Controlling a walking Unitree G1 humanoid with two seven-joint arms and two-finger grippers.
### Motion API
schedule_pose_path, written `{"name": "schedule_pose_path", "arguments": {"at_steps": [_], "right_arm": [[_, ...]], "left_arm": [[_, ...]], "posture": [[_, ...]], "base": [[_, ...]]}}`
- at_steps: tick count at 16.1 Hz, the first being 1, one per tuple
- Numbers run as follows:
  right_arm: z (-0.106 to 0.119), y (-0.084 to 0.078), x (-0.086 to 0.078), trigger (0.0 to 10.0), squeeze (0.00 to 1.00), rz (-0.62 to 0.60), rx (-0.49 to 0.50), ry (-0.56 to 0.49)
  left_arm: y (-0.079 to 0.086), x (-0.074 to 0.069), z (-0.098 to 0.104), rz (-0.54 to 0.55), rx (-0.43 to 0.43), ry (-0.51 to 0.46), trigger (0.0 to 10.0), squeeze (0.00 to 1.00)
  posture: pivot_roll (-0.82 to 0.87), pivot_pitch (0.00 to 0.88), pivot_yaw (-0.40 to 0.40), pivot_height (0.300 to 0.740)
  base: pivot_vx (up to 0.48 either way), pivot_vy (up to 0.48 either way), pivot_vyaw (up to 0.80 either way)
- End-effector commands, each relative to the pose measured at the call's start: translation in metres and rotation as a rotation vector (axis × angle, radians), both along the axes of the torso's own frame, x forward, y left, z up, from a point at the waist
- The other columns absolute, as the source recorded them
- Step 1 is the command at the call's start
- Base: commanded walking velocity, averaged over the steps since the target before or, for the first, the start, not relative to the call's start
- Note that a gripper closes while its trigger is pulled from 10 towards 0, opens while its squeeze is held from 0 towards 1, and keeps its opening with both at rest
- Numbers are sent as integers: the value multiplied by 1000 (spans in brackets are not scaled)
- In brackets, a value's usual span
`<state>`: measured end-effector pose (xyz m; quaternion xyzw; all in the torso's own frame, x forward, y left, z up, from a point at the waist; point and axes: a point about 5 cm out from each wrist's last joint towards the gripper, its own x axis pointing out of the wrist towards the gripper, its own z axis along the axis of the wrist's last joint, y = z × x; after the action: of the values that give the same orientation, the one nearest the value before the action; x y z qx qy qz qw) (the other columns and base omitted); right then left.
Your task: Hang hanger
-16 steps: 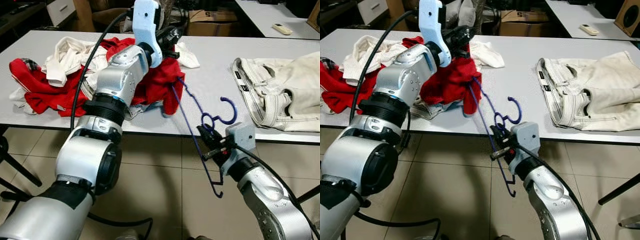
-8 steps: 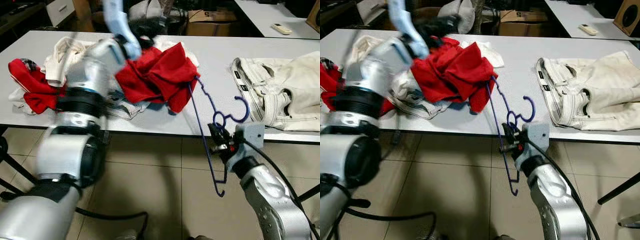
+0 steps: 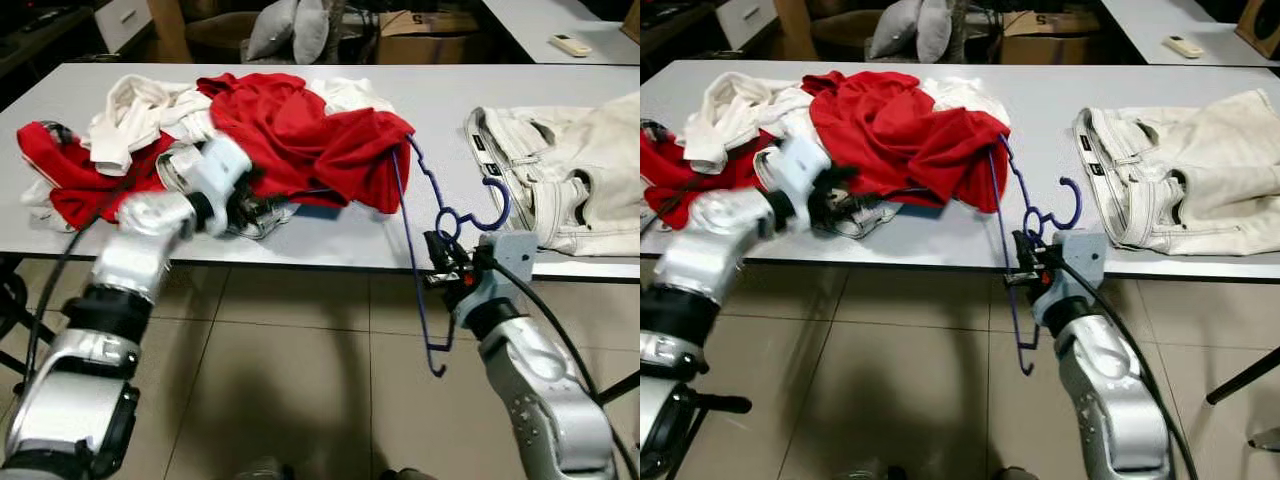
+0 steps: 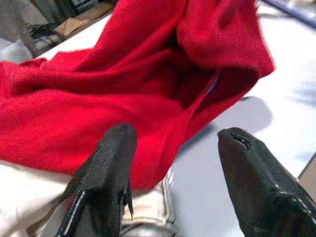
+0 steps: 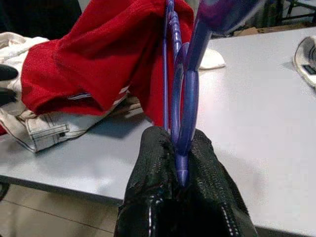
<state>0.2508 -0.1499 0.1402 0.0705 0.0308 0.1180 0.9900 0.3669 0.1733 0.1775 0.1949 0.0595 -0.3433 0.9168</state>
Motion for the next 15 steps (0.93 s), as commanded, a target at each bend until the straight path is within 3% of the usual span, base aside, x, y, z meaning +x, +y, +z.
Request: {"name": "schedule_pose_path", "arguments": {"at_steps": [1,2,5,7,8,10,11,12,13,15], "right_arm": [[1,-1,0,10000,0,-12,3,-9],[1,-1,0,10000,0,-12,4,-10],[0,-2,0,10000,0,-19,5,-11],[0,0,0,10000,0,-17,6,-13],[0,0,0,10000,0,-17,6,-14],[-1,2,-2,10000,0,-21,8,-17],[-1,2,-3,10000,0,-26,8,-17],[-1,0,-4,10000,0,-32,8,-17],[-2,-1,-5,10000,0,-35,8,-14],[-3,-1,-6,10000,0,-38,4,-11]], "left_arm": [[1,2,-1,24,27,-18,10000,0],[1,3,-1,26,25,-20,10000,0],[-28,4,5,-30,16,-131,10000,0],[-38,9,-1,-38,91,-150,10000,0],[-38,11,-3,-23,97,-141,10000,0],[-26,19,-12,106,181,-110,10000,0],[-24,20,-13,122,192,-115,5529,0],[-22,21,-14,125,202,-119,4078,0],[-22,21,-13,119,206,-123,0,0],[-22,22,-13,117,206,-126,0,0]], "posture": [[14,31,107,740],[14,31,113,740],[13,25,118,740],[15,23,123,740],[15,25,125,740],[0,24,145,740],[-2,25,145,740],[-3,23,145,740],[-5,22,145,740],[-7,23,145,740]], "base": [[0,0,0],[0,0,0],[0,0,0],[0,0,0],[0,0,0],[0,0,0],[0,0,0],[0,0,0],[0,0,0],[0,0,0]]}}
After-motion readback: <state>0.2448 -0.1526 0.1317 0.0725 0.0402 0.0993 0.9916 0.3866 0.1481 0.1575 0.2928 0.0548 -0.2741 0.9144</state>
